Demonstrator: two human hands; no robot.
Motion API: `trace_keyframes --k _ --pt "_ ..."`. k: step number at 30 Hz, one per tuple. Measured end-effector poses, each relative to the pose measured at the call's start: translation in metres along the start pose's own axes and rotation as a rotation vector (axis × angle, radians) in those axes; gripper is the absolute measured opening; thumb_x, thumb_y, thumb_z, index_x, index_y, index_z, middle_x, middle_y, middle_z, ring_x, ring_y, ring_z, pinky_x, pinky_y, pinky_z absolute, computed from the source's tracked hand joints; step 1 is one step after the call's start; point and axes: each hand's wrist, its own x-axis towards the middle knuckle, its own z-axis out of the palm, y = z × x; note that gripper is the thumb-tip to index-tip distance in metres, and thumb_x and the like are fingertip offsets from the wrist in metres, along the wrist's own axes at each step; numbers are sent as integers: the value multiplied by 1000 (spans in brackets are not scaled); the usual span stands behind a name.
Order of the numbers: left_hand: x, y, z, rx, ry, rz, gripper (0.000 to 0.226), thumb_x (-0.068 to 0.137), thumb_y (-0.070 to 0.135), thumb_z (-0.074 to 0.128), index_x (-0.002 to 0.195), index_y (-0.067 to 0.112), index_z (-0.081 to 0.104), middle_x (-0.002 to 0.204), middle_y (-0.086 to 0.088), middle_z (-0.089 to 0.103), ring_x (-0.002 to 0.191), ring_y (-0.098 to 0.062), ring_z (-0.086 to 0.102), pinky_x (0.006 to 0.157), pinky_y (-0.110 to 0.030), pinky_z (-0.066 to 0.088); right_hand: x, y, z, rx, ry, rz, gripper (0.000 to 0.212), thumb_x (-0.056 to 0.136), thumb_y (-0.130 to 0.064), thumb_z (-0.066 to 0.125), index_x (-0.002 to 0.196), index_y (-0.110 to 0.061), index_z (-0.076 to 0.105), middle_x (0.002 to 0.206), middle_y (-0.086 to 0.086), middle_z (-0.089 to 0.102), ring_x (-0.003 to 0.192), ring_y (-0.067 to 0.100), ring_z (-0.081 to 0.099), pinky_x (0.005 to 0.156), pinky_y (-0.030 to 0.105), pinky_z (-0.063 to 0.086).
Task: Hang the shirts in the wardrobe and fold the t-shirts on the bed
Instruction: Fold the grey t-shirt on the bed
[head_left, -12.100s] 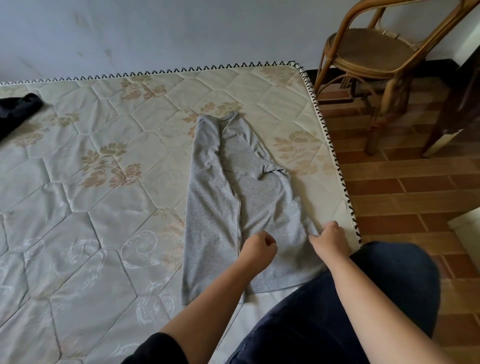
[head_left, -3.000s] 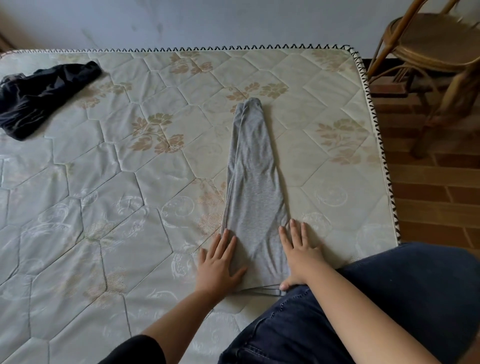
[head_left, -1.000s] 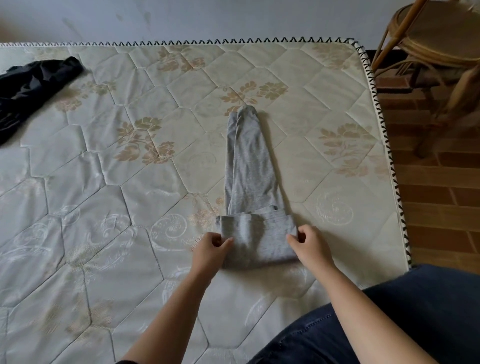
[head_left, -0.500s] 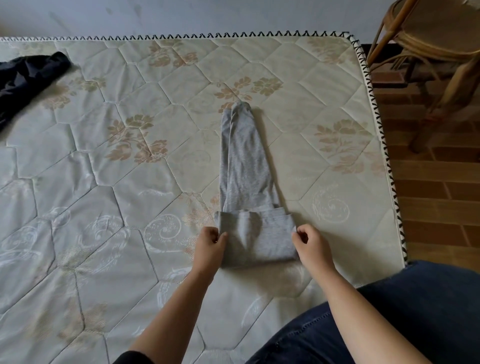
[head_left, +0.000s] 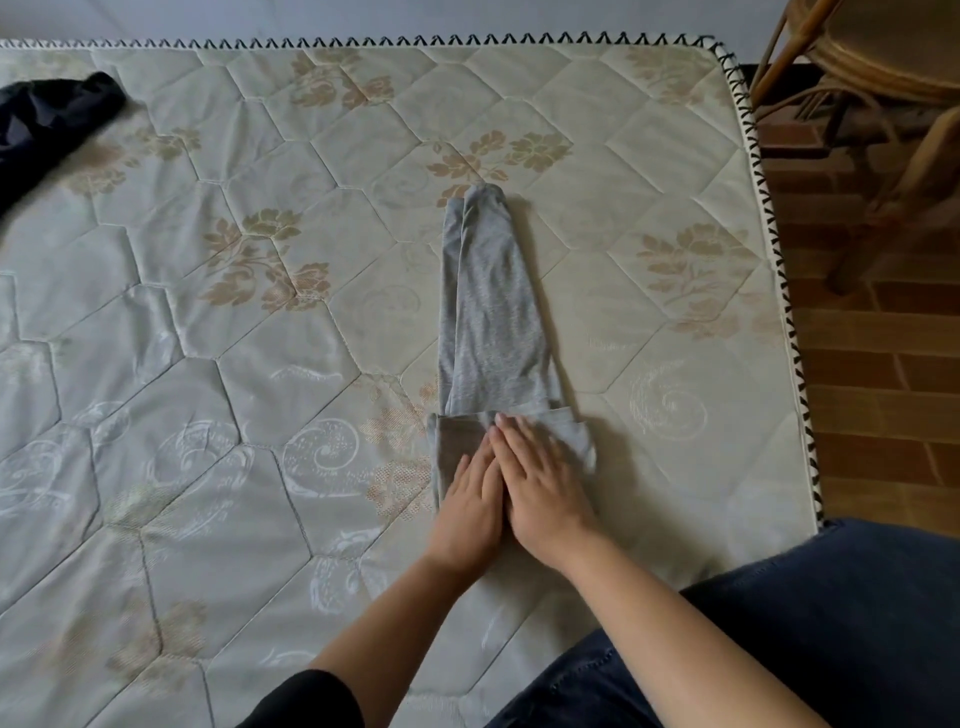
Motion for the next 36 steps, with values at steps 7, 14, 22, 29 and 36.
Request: trace_keyframes --k 7,14,22,29,36 --pt "-3 -21 -11 153 -75 -139 58 88 37 39 141 14 35 148 -4 37 143 -11 17 105 -49 32 -4 24 7 -91 -206 175 63 87 -54 26 142 -22 30 150 -1 30 137 23 28 106 55 27" --pt "-6 -26 -18 192 -118 -341 63 88 38 34 143 6 35 148 -9 33 139 -20 27 99 -59 33 -10 59 -12 -49 -351 376 89 49 -67 -49 128 -28 -42 140 -6 -43 133 15 -35 112 51 -11" --pt "-14 -12 -17 240 -162 -486 78 95 55 1 146 -1 18 153 -18 11 143 -34 9 109 -58 18 -21 66 -35 18 -330 425 70 98 -50 18 144 -14 -22 143 0 -38 140 21 -27 113 51 -7" --pt "-21 -13 -24 385 -406 -102 78 87 68 26 145 16 28 152 -9 29 144 -24 13 109 -60 20 -30 42 -13 -149 -289 -76 84 68 -54 38 138 -8 41 147 9 39 143 22 12 99 53 36" --pt "-12 2 -27 408 -458 -180 80 91 37 45 143 18 -13 149 -6 -21 137 -28 -20 112 -59 12 -24 42 -10 -144 -121 -95 53 66 -2 52 117 -5 65 128 10 60 113 28 61 78 47 56"
